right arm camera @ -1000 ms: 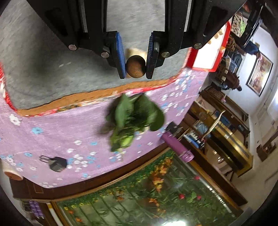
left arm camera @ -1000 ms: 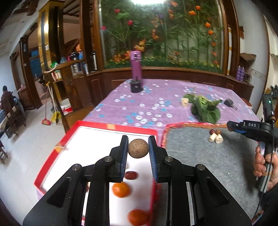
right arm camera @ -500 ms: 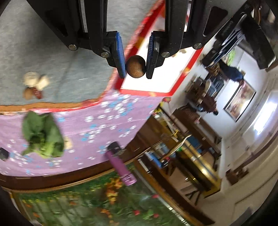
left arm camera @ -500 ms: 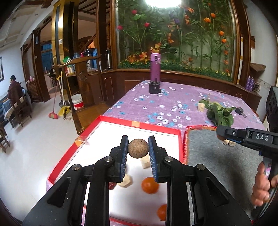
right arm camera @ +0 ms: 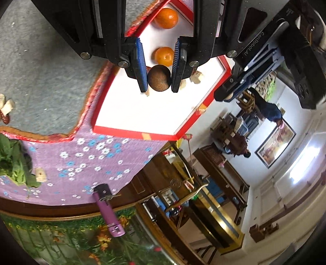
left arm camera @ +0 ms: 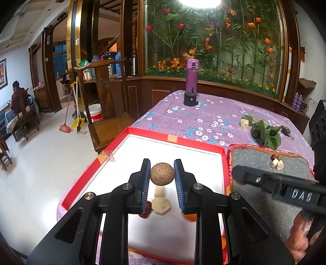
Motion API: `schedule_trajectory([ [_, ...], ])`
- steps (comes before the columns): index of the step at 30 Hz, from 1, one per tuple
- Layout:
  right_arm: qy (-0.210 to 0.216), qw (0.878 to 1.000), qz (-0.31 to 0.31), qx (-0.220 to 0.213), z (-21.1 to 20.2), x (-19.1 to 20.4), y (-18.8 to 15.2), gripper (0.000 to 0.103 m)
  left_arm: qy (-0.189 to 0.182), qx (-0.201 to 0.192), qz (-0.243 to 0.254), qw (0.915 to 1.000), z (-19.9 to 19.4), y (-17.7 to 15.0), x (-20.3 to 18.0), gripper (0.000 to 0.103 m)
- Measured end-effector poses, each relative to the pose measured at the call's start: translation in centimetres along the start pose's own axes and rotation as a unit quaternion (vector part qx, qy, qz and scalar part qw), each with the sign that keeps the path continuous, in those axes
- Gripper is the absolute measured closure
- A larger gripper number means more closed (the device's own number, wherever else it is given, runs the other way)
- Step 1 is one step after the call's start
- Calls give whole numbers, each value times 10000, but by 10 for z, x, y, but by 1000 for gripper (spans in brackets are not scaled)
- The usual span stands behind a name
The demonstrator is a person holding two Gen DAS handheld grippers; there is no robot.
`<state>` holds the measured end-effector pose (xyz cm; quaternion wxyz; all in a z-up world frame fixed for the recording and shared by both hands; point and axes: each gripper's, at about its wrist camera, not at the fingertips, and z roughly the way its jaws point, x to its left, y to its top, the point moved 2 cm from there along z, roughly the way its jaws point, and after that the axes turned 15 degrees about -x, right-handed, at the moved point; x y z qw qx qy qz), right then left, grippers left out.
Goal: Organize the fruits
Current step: 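Carry the brown fruit in the right gripper into the tray and open while the left gripper does likewise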
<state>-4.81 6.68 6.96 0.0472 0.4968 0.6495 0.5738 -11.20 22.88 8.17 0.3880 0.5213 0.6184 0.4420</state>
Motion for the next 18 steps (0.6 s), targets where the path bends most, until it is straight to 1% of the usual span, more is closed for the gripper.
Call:
schedule_trajectory([
  [7, 23, 9996, -93, 252, 21, 13, -14, 81, 59, 65, -36, 10000, 2, -6, 11, 80],
  [18, 14, 9990, -202, 404, 38, 23, -26, 81, 167, 198, -102, 9996, 12, -16, 27, 80],
])
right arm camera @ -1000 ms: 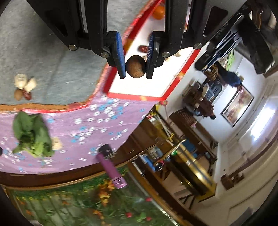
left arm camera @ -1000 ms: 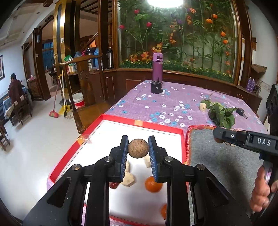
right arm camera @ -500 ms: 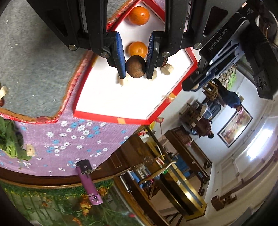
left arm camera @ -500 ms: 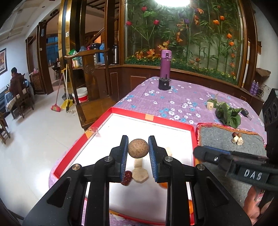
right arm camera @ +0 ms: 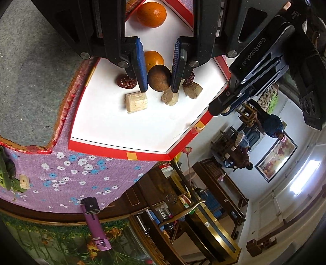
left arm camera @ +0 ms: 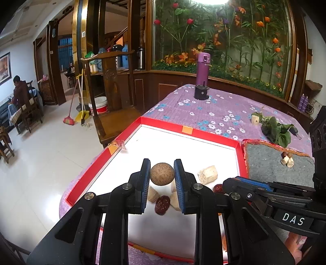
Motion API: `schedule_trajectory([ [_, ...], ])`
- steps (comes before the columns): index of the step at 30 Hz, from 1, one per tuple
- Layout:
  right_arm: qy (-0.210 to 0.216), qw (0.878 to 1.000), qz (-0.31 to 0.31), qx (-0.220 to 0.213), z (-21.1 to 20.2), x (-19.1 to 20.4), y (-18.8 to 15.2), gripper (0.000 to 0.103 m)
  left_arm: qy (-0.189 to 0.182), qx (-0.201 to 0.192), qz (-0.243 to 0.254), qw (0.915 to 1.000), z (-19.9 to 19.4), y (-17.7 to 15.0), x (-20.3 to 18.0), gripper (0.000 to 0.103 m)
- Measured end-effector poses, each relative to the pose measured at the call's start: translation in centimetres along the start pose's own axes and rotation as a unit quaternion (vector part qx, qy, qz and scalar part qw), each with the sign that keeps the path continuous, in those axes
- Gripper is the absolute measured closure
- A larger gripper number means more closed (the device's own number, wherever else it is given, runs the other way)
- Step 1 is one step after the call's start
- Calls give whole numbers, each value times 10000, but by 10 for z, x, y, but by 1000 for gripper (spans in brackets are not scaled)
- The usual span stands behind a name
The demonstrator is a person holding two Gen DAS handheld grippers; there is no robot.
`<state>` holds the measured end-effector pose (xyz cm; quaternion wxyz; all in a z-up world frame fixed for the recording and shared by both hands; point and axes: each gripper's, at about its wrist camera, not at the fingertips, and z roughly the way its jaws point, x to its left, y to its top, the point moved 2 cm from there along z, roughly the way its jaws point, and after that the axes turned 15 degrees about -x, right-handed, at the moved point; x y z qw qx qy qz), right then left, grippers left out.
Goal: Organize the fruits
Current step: 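Carry the brown fruit in the right gripper into the tray and open while the left gripper does likewise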
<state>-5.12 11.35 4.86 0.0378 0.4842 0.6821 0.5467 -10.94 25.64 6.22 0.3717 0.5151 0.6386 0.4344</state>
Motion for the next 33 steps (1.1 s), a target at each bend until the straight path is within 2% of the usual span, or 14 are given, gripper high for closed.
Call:
schedule_trajectory([
  [14, -44, 10000, 55, 18, 12, -1, -4, 81, 128, 198, -39, 9997, 14, -11, 12, 80],
  [33, -365, 9993, -30, 62, 34, -8, -5, 81, 317, 532, -36, 9981, 34, -24, 19, 80],
])
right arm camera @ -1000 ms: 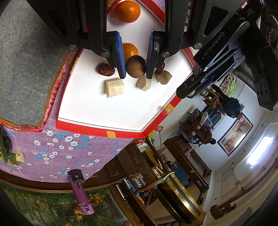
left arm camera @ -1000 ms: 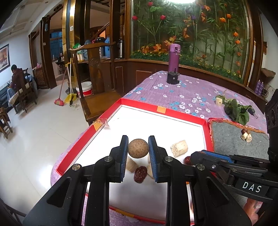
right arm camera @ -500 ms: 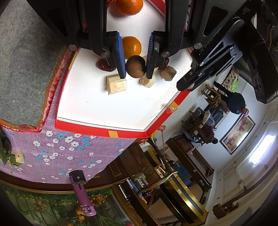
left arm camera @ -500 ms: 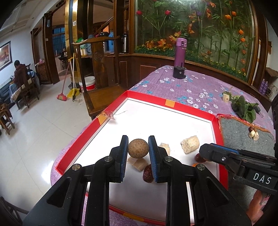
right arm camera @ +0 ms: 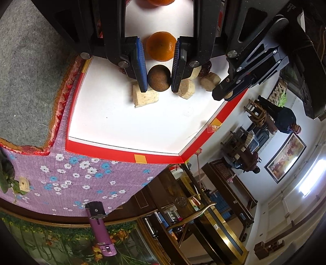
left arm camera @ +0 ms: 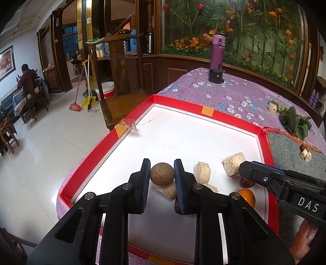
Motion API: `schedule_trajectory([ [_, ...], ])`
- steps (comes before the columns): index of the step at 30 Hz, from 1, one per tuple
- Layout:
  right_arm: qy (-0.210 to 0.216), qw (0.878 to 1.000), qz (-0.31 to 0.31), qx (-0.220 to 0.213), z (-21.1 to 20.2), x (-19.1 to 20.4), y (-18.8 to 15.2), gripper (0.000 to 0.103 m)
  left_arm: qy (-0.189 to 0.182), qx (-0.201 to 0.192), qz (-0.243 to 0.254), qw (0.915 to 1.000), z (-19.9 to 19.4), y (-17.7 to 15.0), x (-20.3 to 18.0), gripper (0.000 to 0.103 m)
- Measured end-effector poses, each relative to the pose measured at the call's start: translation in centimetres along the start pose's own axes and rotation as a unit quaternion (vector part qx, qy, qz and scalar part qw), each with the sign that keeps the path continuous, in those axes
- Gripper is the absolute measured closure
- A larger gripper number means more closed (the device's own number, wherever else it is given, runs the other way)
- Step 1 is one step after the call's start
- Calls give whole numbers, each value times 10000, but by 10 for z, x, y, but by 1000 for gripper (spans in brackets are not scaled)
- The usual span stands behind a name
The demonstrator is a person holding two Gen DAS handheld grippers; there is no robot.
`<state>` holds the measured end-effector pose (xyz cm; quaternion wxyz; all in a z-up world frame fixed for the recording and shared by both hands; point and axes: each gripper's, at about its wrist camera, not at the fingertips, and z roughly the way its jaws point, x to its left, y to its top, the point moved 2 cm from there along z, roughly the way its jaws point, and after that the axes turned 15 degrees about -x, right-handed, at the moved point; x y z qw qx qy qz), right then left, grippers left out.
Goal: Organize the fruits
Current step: 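Carry the brown fruit in the right gripper into the tray and open while the left gripper does likewise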
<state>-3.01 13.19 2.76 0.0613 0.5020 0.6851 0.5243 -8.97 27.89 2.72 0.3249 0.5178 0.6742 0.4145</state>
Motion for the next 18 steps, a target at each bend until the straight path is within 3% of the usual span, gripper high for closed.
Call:
schedule_trajectory([
  [12, -57, 9998, -17, 167, 16, -5, -6, 81, 211, 177, 31, 9996, 9, 3, 2, 80],
  [18, 26, 9997, 257, 8, 10, -17, 0, 79, 259, 180, 26, 9995, 4, 8, 3, 80],
])
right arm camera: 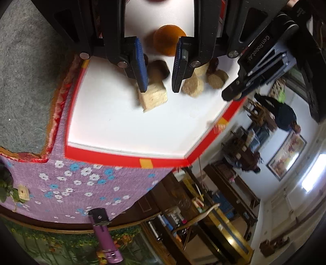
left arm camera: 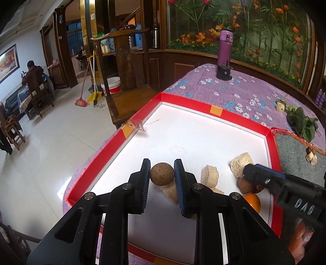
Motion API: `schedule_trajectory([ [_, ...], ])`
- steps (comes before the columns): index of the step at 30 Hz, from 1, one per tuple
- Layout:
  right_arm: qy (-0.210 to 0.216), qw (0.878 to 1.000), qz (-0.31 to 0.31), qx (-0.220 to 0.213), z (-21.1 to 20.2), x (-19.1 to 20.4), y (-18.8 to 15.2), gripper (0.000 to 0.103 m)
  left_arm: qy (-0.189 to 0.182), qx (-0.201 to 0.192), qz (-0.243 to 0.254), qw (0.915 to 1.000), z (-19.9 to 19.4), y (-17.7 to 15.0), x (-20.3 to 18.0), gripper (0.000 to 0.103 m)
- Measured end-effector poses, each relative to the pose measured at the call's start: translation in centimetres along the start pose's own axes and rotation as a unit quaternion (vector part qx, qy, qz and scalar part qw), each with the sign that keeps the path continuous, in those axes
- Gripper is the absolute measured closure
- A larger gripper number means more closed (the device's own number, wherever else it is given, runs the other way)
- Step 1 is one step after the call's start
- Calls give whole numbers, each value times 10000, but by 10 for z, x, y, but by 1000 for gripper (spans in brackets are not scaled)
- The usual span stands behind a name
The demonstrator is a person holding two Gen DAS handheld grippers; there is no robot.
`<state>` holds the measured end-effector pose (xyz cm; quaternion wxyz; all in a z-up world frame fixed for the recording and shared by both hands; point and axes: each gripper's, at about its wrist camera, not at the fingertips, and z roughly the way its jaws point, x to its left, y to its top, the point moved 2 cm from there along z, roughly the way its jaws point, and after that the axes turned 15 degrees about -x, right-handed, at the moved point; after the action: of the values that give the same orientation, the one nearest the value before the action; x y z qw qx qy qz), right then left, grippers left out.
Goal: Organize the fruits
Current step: 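Carry the brown fruit in the right gripper into the tray and open while the left gripper does likewise, then reach the right gripper to a brown fruit while the left gripper reaches a red date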
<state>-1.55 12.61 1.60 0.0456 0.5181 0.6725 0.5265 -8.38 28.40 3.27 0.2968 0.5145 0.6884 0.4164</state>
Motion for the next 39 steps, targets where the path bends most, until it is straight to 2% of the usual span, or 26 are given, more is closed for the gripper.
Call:
schedule_trajectory([
  [4, 72, 9993, 231, -301, -15, -7, 8, 77, 76, -106, 14, 9999, -8, 5, -1, 73],
  [8, 55, 9988, 198, -441, -35, -11, 18, 77, 87, -230, 51, 9997, -17, 11, -7, 73],
  [12, -104, 9973, 202, -693, -73, -31, 36, 77, 16, -350, 142, 9993, -27, 17, -21, 73],
  [15, -498, 9940, 204, -956, -119, -67, 53, 77, -204, -427, 277, 9985, -35, 22, -42, 73],
  [18, -775, 9900, 322, -1132, -160, -106, 64, 76, -570, -433, 370, 9968, -40, 24, -70, 66],
  [23, -1421, 9802, 802, -1123, -212, -183, 73, 76, -1093, -468, 784, 9898, -49, 28, -128, 66],
  [27, -1387, 9781, 1153, -1037, -215, -214, 75, 76, -1401, -386, 1122, 9830, -52, 24, -173, 66],
  [30, -1429, 9800, 1062, -884, -203, -219, 71, 76, -1587, -289, 1340, 9778, -53, 17, -198, 66],
  [32, -1281, 9821, 1162, -743, -194, -220, 67, 76, -1702, -240, 1481, 9739, -54, 12, -212, 66],
  [39, -1431, 9808, 1173, -618, -169, -226, 72, 76, -1760, -135, 1522, 9724, -52, 13, -228, 66],
])
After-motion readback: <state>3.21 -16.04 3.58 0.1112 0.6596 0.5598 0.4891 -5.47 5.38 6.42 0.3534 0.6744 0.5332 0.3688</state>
